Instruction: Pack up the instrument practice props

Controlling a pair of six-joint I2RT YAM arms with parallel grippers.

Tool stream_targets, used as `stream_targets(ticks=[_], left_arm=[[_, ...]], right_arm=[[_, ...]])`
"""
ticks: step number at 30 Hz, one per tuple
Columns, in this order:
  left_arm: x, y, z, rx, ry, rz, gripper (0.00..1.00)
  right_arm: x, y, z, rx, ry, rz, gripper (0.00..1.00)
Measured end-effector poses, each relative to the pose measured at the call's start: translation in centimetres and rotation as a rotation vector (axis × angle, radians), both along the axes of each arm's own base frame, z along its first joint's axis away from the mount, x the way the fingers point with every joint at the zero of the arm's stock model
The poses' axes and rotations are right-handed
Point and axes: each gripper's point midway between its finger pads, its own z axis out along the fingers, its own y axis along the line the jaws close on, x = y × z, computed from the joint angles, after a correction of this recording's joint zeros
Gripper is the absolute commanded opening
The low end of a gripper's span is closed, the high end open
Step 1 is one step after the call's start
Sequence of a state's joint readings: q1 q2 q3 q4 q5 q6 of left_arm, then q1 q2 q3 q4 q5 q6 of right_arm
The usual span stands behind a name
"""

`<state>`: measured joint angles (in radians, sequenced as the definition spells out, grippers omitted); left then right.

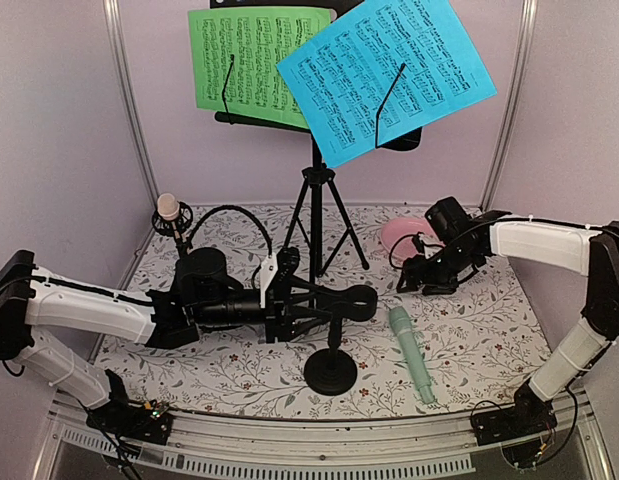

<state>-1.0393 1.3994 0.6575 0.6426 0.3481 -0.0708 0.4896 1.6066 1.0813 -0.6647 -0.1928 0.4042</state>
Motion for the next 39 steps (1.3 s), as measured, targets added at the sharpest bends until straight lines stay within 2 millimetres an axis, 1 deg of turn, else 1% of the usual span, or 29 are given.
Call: stream_targets(ticks=[3, 5, 7, 9, 11, 13, 16, 18, 19, 25, 27, 28, 31, 35, 38, 39], left_arm=[[0.1, 0.0, 0.0, 0.002, -0.003, 0.004, 0.32], [0.1, 0.0, 0.0, 0.003, -0.003, 0.008, 0.38], [0.2, 0.1, 0.0, 0.003, -0.003, 0.013, 0.42], [0.3, 0.2, 0.0, 0.005, -0.004, 0.021, 0.47], [0.4, 0.3, 0.0, 0.009, -0.006, 0.03, 0.55], [0.6, 0.3, 0.0, 0.012, -0.01, 0.04, 0.63], [0.8, 0.4, 0.0, 0.018, -0.018, 0.054, 0.78], [0.9, 0.5, 0.0, 0.023, -0.026, 0.062, 0.93], [0.9, 0.5, -0.1, 0.026, -0.028, 0.065, 0.98], [0.8, 0.6, -0.1, 0.051, -0.047, 0.068, 0.99], [0.8, 0.7, 0.5, 0.049, -0.054, 0.071, 0.99], [0.8, 0.7, 0.8, 0.046, -0.055, 0.073, 0.99], [1.0, 1.0, 3.2, 0.025, -0.069, 0.089, 0.99], [1.3, 2.4, 8.4, -0.028, -0.118, 0.151, 0.99], [2.1, 4.6, 12.5, -0.065, -0.149, 0.26, 0.99], [2.4, 5.4, 13.5, -0.071, -0.152, 0.301, 0.99]], right_arm=[[1.0, 0.8, 3.0, 0.044, -0.075, 0.025, 0.77], [1.2, 1.5, 5.0, 0.092, -0.114, 0.05, 0.78], [0.7, 2.6, 7.5, 0.176, -0.152, 0.097, 0.78], [0.1, 3.5, 9.5, 0.248, -0.179, 0.136, 0.78], [-0.7, 4.1, 11.7, 0.318, -0.212, 0.173, 0.78], [-1.1, 4.4, 12.9, 0.354, -0.23, 0.193, 0.79], [-1.5, 4.7, 13.6, 0.381, -0.236, 0.211, 0.79], [-1.7, 4.8, 13.7, 0.392, -0.229, 0.219, 0.79], [-1.8, 4.9, 13.7, 0.394, -0.228, 0.221, 0.79], [-1.9, 4.9, 14.0, 0.403, -0.234, 0.225, 0.79], [-2.0, 4.9, 14.2, 0.404, -0.239, 0.226, 0.79], [-2.0, 4.9, 14.3, 0.405, -0.241, 0.226, 0.79], [-2.0, 4.8, 14.6, 0.405, -0.253, 0.225, 0.79], [-2.1, 4.5, 15.2, 0.404, -0.275, 0.222, 0.79], [-2.0, 4.4, 15.6, 0.4, -0.292, 0.217, 0.79], [-2.0, 4.3, 15.6, 0.397, -0.296, 0.215, 0.79]])
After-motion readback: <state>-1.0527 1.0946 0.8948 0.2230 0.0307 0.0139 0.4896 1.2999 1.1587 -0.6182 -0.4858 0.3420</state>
